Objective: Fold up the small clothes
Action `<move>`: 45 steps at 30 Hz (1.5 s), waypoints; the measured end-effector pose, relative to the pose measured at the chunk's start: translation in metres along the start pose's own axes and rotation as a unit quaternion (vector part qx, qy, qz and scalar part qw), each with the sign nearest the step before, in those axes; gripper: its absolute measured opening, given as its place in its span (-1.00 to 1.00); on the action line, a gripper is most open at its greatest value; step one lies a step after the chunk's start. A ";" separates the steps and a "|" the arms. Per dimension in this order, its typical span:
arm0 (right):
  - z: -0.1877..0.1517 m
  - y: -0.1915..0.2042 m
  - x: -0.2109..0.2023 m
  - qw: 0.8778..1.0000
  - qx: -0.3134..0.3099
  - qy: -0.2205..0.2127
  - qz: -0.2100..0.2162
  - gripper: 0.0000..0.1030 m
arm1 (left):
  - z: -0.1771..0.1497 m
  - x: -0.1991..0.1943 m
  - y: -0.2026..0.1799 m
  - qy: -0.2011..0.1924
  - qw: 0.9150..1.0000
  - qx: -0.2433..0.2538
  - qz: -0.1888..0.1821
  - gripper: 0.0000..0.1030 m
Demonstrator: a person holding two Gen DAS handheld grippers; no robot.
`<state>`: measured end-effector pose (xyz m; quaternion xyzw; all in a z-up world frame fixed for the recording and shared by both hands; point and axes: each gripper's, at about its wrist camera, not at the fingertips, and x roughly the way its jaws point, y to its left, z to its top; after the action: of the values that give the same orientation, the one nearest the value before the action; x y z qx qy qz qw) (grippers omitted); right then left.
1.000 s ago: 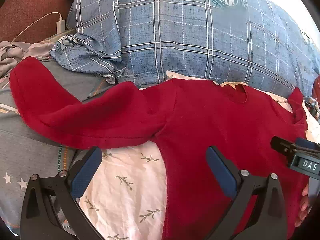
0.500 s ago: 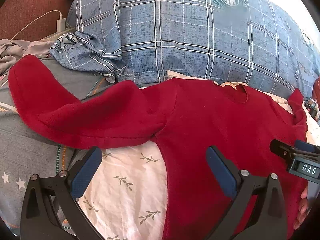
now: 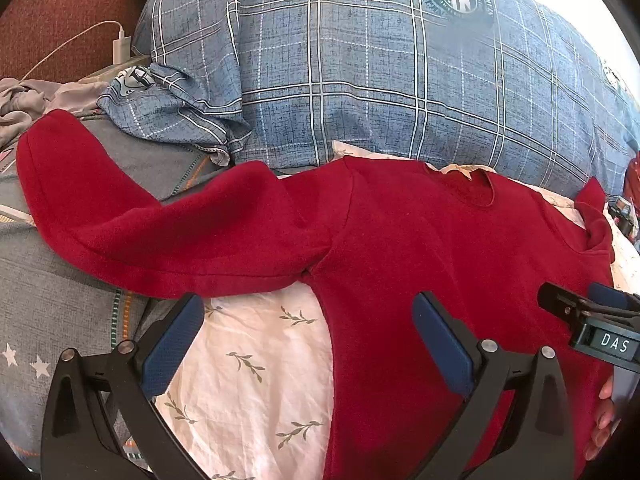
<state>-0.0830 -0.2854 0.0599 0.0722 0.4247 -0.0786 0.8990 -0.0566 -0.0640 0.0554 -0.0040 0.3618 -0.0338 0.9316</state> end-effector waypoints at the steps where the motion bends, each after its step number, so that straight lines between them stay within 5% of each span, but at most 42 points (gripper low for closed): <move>1: 0.000 0.001 0.000 1.000 -0.001 0.000 0.000 1.00 | 0.000 0.000 0.000 0.000 1.000 0.000 0.000 1.00; 45: -0.002 0.011 0.007 1.000 -0.017 0.012 0.003 1.00 | 0.001 0.003 0.010 0.008 1.000 -0.017 0.011 1.00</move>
<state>-0.0778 -0.2746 0.0535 0.0592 0.4366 -0.0675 0.8952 -0.0534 -0.0540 0.0539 -0.0161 0.3694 -0.0176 0.9290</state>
